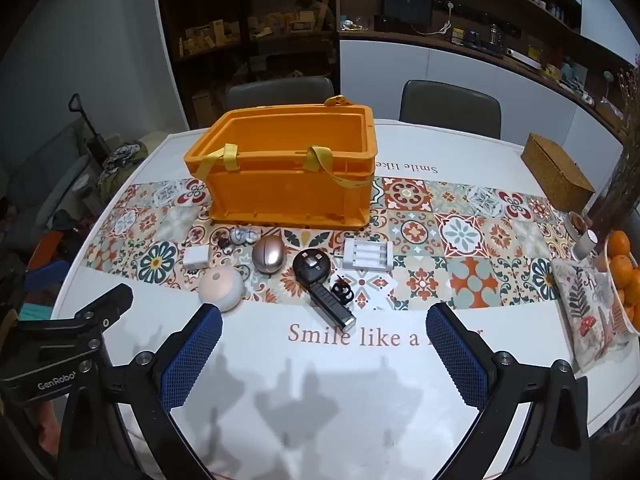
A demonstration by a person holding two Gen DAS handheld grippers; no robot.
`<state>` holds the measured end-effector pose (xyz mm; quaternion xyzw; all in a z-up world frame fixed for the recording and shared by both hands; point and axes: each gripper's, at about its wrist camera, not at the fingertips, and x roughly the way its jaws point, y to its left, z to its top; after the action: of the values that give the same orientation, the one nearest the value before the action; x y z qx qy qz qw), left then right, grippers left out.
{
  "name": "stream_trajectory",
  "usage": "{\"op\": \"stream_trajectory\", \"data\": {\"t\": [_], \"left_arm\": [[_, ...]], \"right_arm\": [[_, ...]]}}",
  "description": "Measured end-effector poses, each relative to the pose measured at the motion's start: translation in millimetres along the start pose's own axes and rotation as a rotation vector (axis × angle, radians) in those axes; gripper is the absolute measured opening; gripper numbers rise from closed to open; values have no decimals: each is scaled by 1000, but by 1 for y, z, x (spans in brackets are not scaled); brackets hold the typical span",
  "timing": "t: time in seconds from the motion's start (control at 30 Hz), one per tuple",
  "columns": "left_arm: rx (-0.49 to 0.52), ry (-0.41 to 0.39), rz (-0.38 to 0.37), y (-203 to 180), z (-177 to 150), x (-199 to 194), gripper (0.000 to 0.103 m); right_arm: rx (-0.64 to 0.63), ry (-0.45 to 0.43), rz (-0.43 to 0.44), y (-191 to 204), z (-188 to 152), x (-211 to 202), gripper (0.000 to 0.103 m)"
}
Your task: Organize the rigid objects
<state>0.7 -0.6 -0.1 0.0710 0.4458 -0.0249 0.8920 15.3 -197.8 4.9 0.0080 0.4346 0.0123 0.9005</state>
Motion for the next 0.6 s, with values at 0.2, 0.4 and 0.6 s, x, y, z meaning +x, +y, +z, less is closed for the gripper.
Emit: {"op": "stream_trajectory", "data": {"t": [0.2,0.4,0.6], "left_arm": [[-9,-1,-2,7,-2,-2,100],[-19,-6,8,4,-5,-5,100],[-29,-2,-1,4,-5,-7,100]], "right_arm": [[-3,0,-1,-2,-1,-3,103],[-3,1,3,7,2,3,103],[-5,0,5,3,-1,-2,103]]}}
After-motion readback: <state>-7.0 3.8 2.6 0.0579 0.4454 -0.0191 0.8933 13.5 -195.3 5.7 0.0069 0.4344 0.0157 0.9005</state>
